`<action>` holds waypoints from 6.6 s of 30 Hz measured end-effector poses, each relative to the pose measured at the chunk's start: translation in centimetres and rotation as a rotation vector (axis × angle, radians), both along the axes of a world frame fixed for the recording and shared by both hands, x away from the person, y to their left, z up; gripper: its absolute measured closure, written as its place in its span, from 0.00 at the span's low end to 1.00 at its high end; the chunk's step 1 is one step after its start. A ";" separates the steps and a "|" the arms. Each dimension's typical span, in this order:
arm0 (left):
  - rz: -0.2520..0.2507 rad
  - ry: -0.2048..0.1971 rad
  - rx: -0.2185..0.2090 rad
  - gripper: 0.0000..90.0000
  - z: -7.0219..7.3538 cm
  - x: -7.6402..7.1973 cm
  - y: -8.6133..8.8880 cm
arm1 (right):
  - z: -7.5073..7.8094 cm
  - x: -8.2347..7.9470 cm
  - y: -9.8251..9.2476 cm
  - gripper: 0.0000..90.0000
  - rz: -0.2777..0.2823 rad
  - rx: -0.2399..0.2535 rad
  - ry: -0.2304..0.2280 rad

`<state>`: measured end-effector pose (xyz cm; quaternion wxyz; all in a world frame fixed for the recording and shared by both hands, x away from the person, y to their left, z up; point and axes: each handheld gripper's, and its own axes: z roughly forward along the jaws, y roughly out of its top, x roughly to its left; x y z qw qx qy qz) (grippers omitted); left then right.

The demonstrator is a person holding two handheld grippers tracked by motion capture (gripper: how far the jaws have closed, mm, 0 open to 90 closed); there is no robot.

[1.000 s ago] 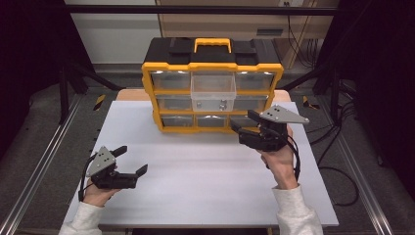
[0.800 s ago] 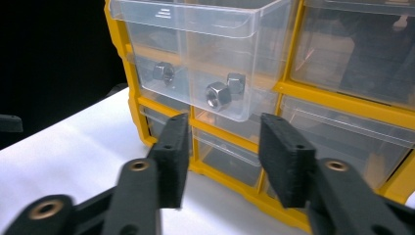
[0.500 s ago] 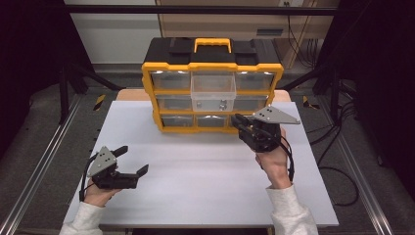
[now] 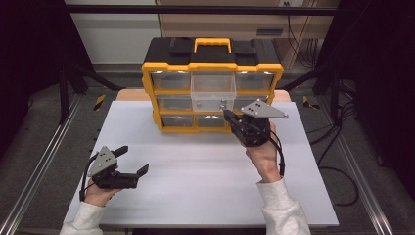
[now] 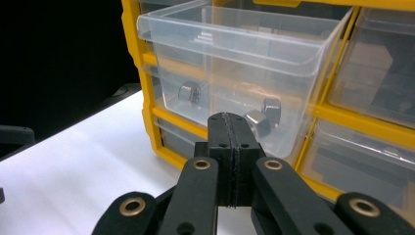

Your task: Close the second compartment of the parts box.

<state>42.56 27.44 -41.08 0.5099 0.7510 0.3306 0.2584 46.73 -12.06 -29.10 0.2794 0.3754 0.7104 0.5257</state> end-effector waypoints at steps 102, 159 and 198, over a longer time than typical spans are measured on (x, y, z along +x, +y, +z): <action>-0.002 0.000 0.000 0.02 -0.1 0.0 0.2 | 0.9 9.4 3.2 1.00 -0.082 0.003 -0.021; -0.004 0.005 0.002 0.02 -0.3 0.0 0.0 | -2.2 4.8 0.8 0.21 -0.003 0.024 -0.005; -0.003 0.013 0.000 0.02 -0.9 0.2 -0.1 | -11.3 -2.8 -8.5 0.00 -0.023 0.049 0.056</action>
